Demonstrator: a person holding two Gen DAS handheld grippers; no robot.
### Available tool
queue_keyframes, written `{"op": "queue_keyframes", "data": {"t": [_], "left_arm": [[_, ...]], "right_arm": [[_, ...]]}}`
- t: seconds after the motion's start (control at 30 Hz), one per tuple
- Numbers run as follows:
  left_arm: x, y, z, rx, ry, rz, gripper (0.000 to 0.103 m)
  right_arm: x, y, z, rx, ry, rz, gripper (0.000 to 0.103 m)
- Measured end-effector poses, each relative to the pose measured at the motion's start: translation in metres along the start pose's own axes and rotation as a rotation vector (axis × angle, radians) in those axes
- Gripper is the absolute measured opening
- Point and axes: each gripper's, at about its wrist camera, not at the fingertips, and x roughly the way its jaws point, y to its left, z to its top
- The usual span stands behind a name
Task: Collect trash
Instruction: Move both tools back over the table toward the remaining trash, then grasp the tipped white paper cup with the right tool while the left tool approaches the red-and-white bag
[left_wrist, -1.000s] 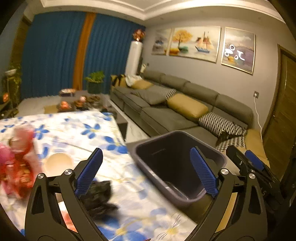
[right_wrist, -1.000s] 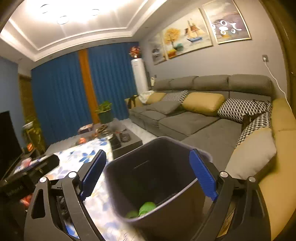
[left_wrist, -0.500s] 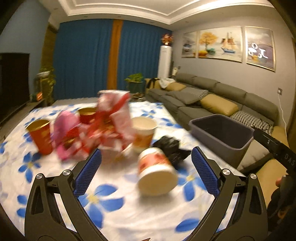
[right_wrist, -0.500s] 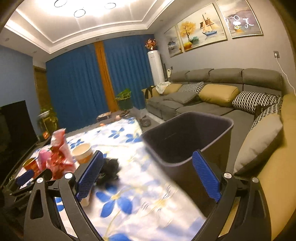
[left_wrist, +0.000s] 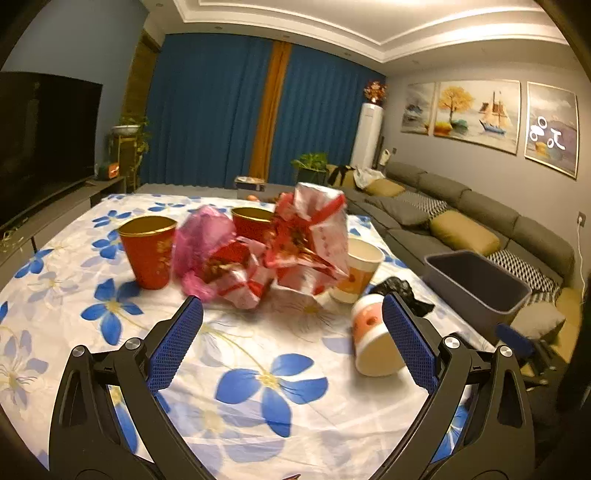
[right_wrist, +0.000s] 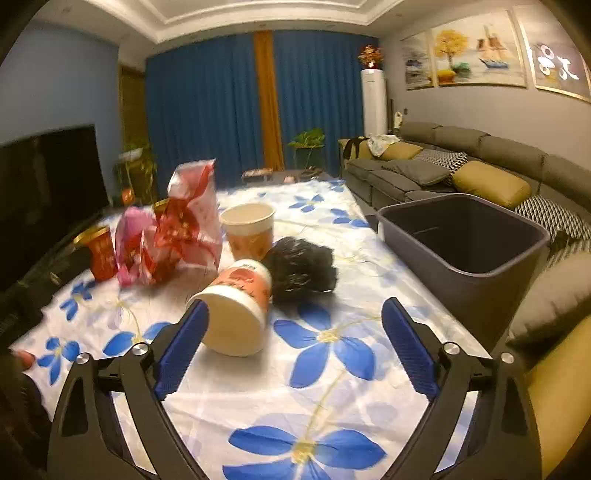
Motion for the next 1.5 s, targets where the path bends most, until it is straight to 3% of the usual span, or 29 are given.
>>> {"op": "queue_keyframes", "data": {"t": [0.37,0.73,0.87,1.13,1.33,1.5], "left_arm": [[-0.001,0.021,0.006,-0.031,0.000,0.012,0.096],[0.011,0.027,0.007,-0.030,0.019,0.019,0.096],[0.019,0.031,0.008,-0.031,0.031,0.027,0.096],[0.040,0.031,0.016,-0.057,0.066,-0.007,0.093],[0.070,0.012,0.022,-0.035,0.110,-0.047,0.084],[0.100,0.002,0.025,-0.052,0.169,-0.066,0.070]], "right_arm": [[0.034,0.016,0.000,-0.044,0.121,0.007,0.063],[0.060,0.022,0.000,-0.065,0.192,0.040,0.013],[0.058,0.019,0.001,-0.059,0.181,0.057,0.004],[0.040,0.011,0.006,-0.044,0.114,0.048,0.004],[0.021,0.002,0.013,-0.023,0.056,0.038,0.004],[0.012,-0.008,0.017,-0.003,0.024,0.030,0.004]]}}
